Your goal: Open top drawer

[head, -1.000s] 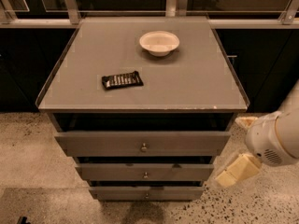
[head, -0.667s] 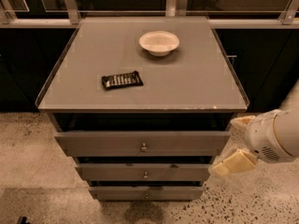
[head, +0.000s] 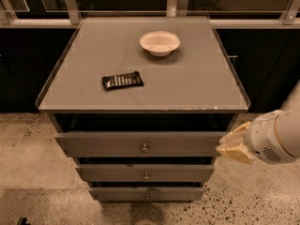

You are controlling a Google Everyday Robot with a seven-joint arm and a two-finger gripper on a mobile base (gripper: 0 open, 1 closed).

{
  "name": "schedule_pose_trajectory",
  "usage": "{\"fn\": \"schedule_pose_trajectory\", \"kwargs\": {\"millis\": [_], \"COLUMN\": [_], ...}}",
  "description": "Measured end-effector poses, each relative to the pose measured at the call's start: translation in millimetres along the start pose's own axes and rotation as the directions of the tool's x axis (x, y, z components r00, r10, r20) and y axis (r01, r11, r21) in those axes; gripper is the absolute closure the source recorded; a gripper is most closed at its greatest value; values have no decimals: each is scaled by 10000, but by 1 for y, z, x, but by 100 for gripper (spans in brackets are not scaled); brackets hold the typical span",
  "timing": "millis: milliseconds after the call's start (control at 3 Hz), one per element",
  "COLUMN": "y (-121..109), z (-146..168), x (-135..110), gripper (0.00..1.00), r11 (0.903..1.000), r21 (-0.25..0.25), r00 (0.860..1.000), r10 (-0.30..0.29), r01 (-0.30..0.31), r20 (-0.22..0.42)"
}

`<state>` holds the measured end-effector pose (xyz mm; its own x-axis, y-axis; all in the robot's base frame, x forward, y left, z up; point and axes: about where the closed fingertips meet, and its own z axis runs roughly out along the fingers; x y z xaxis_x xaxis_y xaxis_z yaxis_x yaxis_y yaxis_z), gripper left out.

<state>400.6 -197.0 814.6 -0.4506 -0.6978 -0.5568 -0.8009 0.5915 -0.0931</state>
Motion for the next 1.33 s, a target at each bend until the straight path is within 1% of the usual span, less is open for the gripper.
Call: {"fn": "schedule_pose_trajectory", "kwargs": {"millis": [333, 667, 1000, 1333], "y": [0, 2, -10, -42], "z": [15, 50, 85, 113], "x": [-2, 1, -9, -21], "gripper": [89, 100, 100, 100], "r11": [9997, 9948, 9869, 9726], "r21": [-155, -297, -8, 696], "r00": [9981, 9803, 9469, 9180], "r10": [186, 1008, 1551, 1840], "r01": [-178, -972, -1614, -2217], "r20": [595, 1698, 2817, 3514]}}
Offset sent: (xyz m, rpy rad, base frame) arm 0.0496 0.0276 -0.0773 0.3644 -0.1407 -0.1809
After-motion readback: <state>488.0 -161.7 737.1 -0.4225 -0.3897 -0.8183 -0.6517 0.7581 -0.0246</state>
